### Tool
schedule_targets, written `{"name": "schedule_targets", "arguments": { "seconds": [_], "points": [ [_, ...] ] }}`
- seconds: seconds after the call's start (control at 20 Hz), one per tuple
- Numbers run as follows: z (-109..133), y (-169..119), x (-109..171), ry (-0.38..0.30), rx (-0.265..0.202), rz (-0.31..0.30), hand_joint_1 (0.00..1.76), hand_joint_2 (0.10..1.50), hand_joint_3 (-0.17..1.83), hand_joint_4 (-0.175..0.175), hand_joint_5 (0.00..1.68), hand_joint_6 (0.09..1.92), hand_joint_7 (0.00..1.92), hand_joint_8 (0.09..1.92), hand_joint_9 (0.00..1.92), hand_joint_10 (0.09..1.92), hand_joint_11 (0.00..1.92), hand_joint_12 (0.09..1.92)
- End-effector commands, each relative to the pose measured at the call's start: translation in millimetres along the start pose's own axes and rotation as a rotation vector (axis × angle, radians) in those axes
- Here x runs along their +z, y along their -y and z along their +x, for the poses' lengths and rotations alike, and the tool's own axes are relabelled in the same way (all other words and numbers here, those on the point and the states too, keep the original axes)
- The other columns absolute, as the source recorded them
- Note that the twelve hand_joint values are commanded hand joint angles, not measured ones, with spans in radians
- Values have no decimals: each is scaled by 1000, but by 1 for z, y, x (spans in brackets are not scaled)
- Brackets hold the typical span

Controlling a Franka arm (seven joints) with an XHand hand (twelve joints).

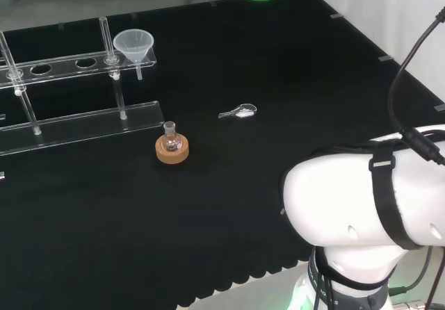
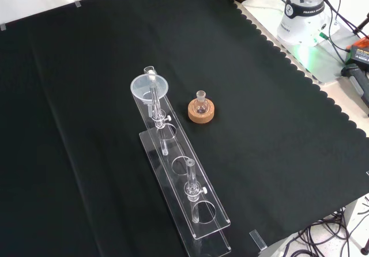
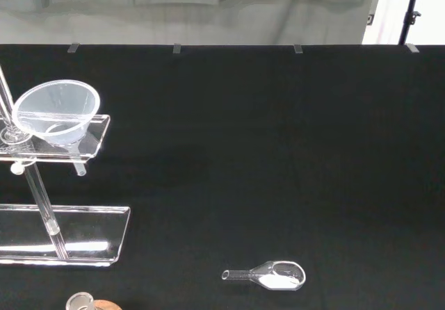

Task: Pick up the funnel from the transparent funnel stand.

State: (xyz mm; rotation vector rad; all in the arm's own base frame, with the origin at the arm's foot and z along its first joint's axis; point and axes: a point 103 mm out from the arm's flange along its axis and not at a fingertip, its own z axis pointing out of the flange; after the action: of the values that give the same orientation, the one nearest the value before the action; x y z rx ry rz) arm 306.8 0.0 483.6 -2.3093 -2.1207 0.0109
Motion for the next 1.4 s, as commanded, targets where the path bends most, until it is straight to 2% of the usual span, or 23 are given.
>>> {"name": "schedule_targets", "arguments": {
  "seconds": [0.05,0.3,0.45,0.7,0.75,1.0,1.1,1.2,1.3,1.4],
  "points": [
    [4,-1,0,18,-4,-15,20,884,221,7,93,87,0,326,0,707,0,1307],
    [27,-8,-1,50,-9,-28,0,915,244,16,86,87,0,308,0,710,0,1267],
    [32,-18,1,25,-21,-34,0,915,246,17,86,87,0,307,0,710,0,1265],
    [55,-42,16,-19,-40,-40,0,915,250,17,87,87,0,307,0,710,0,1263],
    [60,-46,23,-45,-60,-92,0,914,253,17,92,87,0,315,0,714,0,1262],
    [94,-64,53,2,-90,-175,12,907,301,15,168,87,0,491,41,791,0,1325],
    [101,-74,69,-27,-84,-226,19,906,306,14,177,87,1,507,45,796,0,1331],
    [106,-85,83,-62,-103,-266,34,907,310,7,198,87,6,520,48,798,0,1334],
    [105,-100,97,-94,-127,-282,47,910,314,-1,222,87,11,530,49,800,0,1336],
    [109,-112,106,-89,-134,-293,54,911,317,-8,239,87,17,539,51,802,0,1336]
  ]
}}
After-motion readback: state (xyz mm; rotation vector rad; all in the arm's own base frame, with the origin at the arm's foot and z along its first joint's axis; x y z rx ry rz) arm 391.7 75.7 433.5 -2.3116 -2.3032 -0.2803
